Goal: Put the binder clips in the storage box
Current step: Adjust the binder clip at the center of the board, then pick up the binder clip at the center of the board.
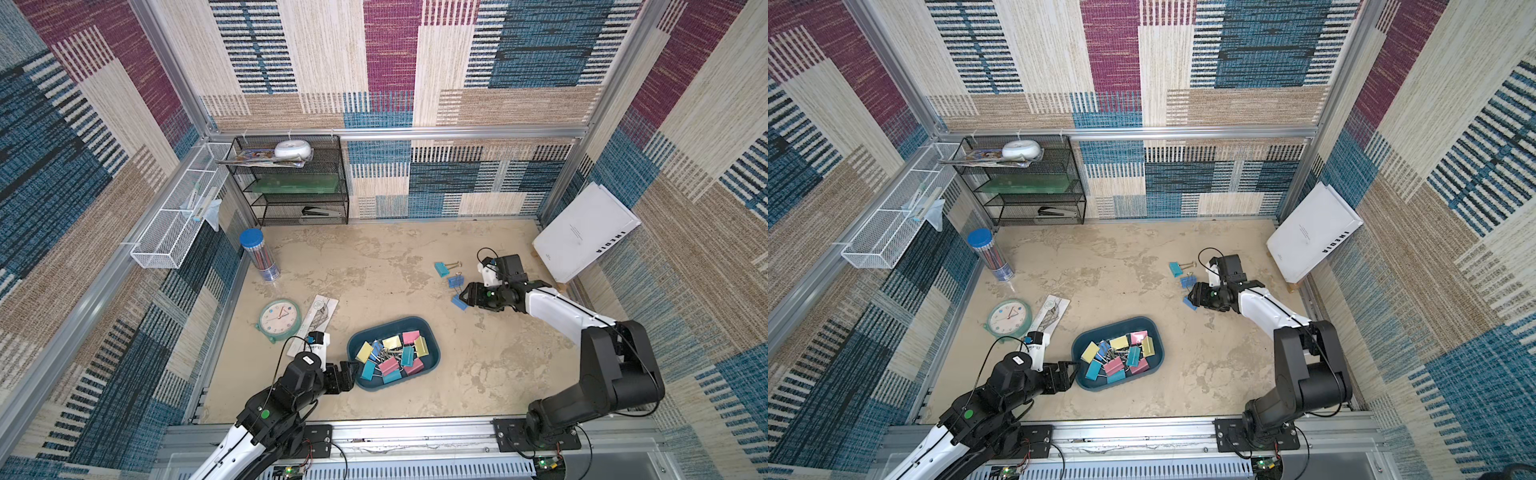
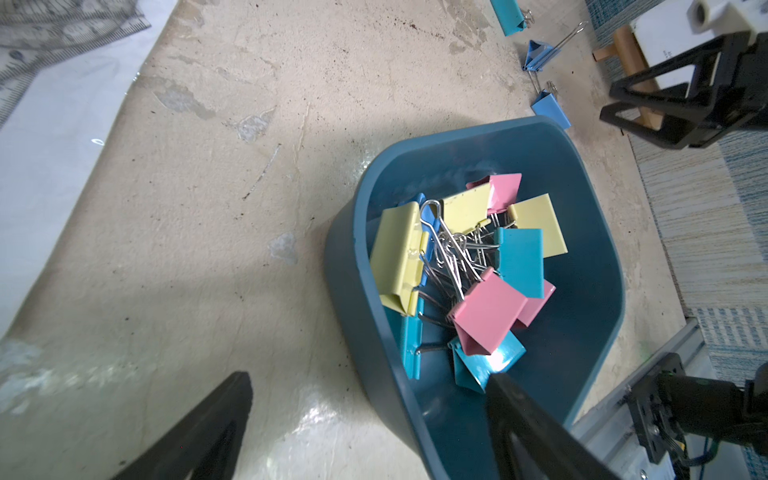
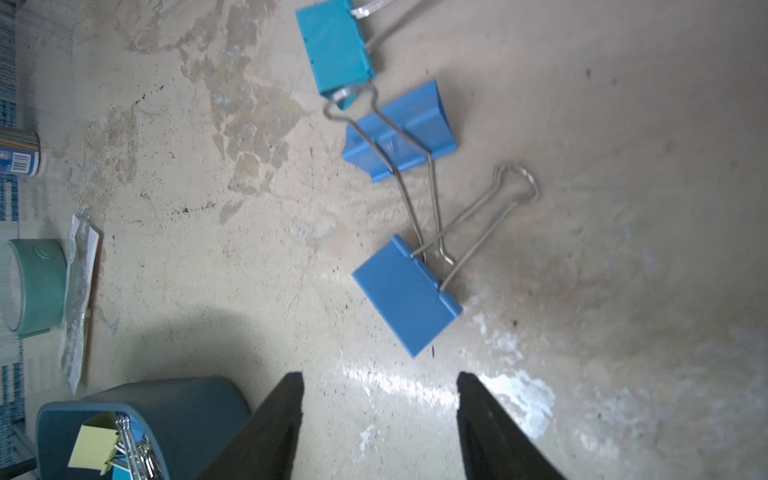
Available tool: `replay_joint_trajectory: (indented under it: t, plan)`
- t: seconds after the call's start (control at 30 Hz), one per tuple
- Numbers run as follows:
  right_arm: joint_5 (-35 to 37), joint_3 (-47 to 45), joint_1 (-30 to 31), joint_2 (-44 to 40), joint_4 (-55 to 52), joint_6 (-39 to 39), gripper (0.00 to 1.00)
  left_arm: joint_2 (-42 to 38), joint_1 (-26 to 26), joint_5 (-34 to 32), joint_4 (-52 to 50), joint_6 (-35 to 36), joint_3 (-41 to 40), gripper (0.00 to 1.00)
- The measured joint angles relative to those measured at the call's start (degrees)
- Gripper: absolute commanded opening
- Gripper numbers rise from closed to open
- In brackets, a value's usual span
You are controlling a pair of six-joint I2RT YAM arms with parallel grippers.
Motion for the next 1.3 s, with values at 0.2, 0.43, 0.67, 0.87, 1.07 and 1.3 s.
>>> replay_joint_trajectory:
  t: [0.2, 0.43, 0.67, 0.87, 1.07, 1.3]
  plan:
    - [-4.9, -6.1, 0.2, -0.7, 5.2, 7.9, 0.73, -0.5, 0.0, 0.0, 0.0, 0.0, -0.1, 0.92]
    - [-4.6, -5.0, 2.8, 1.9, 7.8, 12.3, 0.73, -0.8, 0.0, 0.0, 0.0, 0.0, -0.1, 0.92]
    - [0.1, -1.9, 2.9, 6.2, 7.2, 13.0, 0.72, -1.2, 0.0, 0.0, -0.1, 0.0, -0.1, 0.92]
    - [2.3, 4.0, 2.7, 11.8, 6.5, 11.6, 0.72, -1.8, 0.0, 0.0, -0.2, 0.0, -0.3, 0.92]
    - [3.0, 11.1, 2.6, 17.9, 6.3, 10.1, 0.71, -2.7, 0.0, 0.0, -0.9, 0.0, -0.4, 0.92]
    - [5.0, 13.5, 2.9, 19.3, 4.3, 7.8, 0.72, -2.9, 0.0, 0.0, -0.9, 0.0, -0.4, 0.92]
